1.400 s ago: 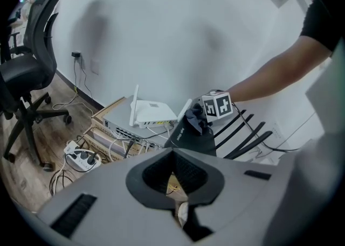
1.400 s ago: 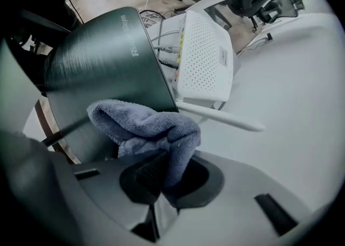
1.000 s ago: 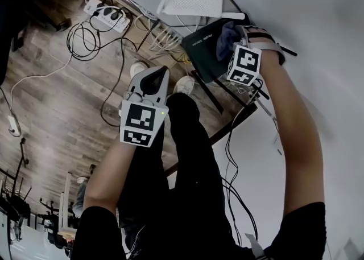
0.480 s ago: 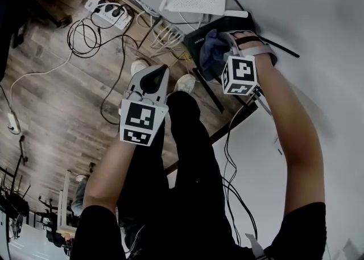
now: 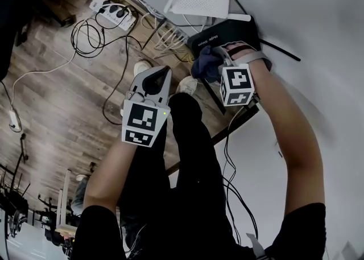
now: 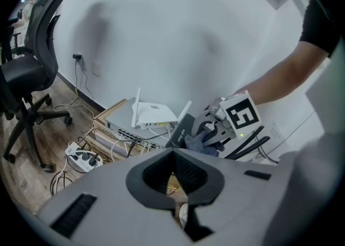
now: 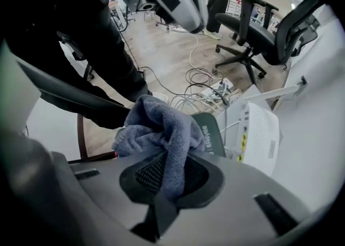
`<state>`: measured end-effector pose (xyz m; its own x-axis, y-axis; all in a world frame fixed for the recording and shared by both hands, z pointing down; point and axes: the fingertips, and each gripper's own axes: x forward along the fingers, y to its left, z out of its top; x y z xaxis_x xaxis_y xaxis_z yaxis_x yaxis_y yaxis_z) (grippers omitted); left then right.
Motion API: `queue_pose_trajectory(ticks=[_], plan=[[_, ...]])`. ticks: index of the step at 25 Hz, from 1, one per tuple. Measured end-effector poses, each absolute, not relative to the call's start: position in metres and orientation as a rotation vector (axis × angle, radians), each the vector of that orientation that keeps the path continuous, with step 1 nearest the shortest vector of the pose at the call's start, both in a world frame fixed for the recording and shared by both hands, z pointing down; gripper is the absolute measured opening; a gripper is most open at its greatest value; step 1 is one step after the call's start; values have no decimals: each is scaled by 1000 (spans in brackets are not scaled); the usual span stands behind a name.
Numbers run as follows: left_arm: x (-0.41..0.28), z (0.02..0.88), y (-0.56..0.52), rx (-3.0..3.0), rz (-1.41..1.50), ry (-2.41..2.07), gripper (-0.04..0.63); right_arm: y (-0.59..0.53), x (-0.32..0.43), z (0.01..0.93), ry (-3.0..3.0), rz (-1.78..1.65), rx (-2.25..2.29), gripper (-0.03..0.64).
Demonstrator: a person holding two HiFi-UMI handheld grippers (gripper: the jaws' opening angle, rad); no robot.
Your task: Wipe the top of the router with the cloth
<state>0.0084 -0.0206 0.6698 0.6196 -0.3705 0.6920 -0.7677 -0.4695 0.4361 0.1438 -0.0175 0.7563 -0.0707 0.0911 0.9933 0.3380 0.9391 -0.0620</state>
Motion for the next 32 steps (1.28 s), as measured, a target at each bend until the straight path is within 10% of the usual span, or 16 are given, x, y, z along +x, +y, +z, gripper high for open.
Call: queue_pose_trajectory(ticks=[32], plan=[[21,652,-17,2079,653,-985,-2,-86,293,769,-1121,-186,-110,34]])
